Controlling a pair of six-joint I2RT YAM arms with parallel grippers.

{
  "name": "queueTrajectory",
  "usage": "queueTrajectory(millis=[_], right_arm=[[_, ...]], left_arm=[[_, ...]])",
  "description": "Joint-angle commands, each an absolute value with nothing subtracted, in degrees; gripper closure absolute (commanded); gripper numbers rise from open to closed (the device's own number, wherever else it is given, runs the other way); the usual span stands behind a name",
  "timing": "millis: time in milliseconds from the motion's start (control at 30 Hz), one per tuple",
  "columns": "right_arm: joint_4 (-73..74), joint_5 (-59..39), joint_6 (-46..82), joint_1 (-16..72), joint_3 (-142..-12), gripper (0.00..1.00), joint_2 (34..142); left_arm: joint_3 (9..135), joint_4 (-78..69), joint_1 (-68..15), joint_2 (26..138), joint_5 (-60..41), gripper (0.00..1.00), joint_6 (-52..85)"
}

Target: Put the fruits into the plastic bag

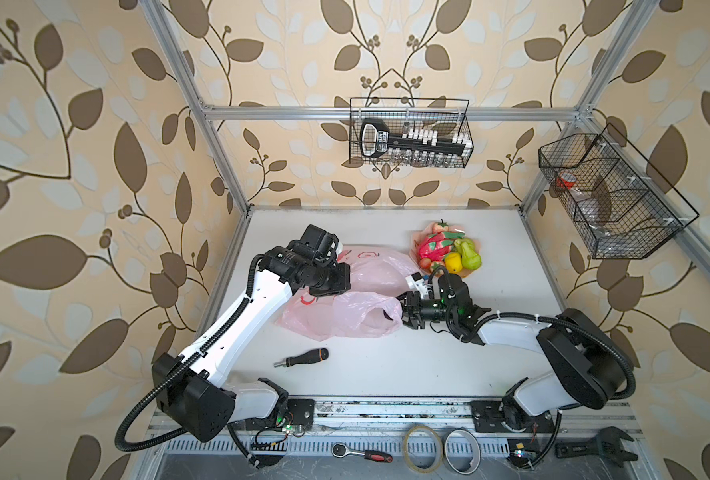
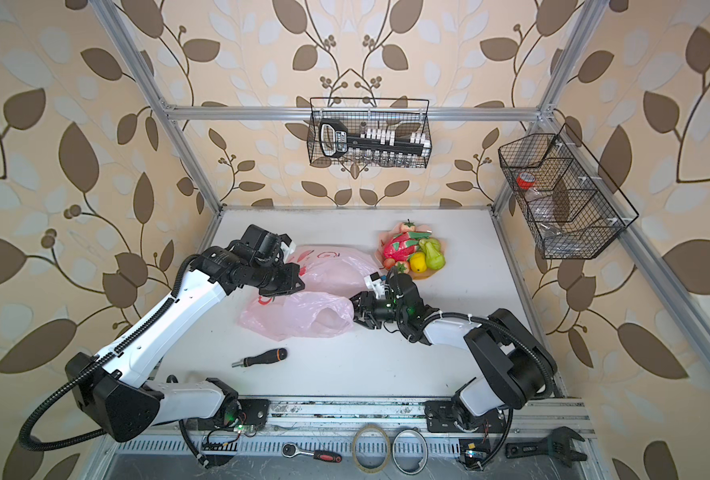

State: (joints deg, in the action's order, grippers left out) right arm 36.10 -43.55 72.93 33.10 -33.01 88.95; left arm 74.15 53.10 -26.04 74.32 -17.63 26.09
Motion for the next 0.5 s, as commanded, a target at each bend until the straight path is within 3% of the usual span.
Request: queueTrajectory(millis=[0, 467], right_arm=[[40.53, -45.34, 75.25, 34.17, -37.48, 0.65, 93.40], [42.54, -48.68, 79.58, 39.58, -52.34, 0.68, 109.91]], left_arm=[[73.31, 50.62, -25.84, 73.09, -20.25, 1.00, 27.44], [72.68, 47.16, -25.84, 74.00, -23.28, 1.00, 28.21]])
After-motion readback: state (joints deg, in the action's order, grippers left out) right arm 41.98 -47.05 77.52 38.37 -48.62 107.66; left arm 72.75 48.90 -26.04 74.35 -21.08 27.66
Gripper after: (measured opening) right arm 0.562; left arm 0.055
